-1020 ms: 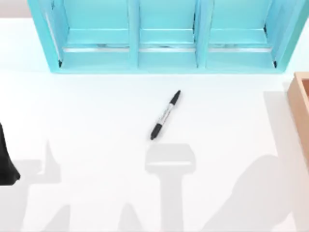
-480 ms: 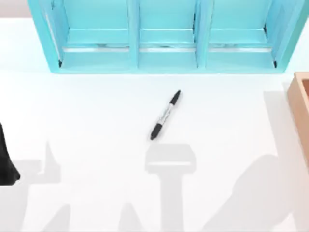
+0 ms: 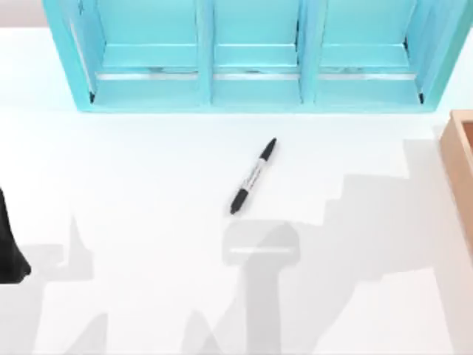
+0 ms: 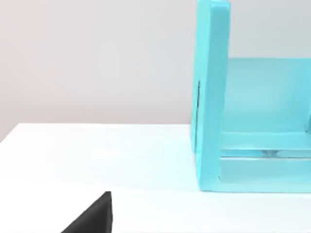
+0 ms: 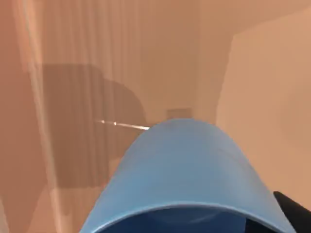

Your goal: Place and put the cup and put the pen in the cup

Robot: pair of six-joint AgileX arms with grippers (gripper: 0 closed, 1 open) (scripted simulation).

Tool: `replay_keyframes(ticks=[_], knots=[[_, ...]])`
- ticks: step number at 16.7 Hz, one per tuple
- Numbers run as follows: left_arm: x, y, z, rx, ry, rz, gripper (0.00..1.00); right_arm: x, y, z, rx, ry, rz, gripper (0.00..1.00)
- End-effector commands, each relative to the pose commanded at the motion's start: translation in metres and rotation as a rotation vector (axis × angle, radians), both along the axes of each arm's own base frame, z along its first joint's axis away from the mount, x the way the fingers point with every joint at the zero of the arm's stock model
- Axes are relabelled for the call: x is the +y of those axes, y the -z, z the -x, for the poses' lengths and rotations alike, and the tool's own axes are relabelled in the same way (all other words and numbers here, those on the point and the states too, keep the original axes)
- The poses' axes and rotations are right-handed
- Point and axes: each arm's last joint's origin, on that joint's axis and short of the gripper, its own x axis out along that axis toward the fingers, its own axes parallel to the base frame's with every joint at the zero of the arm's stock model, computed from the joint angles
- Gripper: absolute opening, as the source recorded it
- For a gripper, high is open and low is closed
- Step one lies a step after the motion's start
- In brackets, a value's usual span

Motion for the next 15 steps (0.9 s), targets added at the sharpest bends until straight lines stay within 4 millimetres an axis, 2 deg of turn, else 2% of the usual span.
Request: replay_keyframes(ticks=[4, 7, 12, 15], knots=[[0.000, 0.000, 0.000, 0.000, 0.000, 0.000, 1.00, 0.063, -0.061, 0.007, 0.010, -0.002, 0.003, 0.00], [0.000, 0.000, 0.000, 0.000, 0.000, 0.000, 1.00, 0.090, -0.090, 0.019, -0.008, -0.003, 0.002, 0.00], [0.000, 0.000, 0.000, 0.000, 0.000, 0.000, 1.00, 0.092, -0.089, 0.018, -0.003, 0.002, -0.001, 0.00], [0.000, 0.000, 0.000, 0.000, 0.000, 0.000, 1.00, 0.115, -0.068, 0.004, 0.004, 0.000, -0.009, 0.00]])
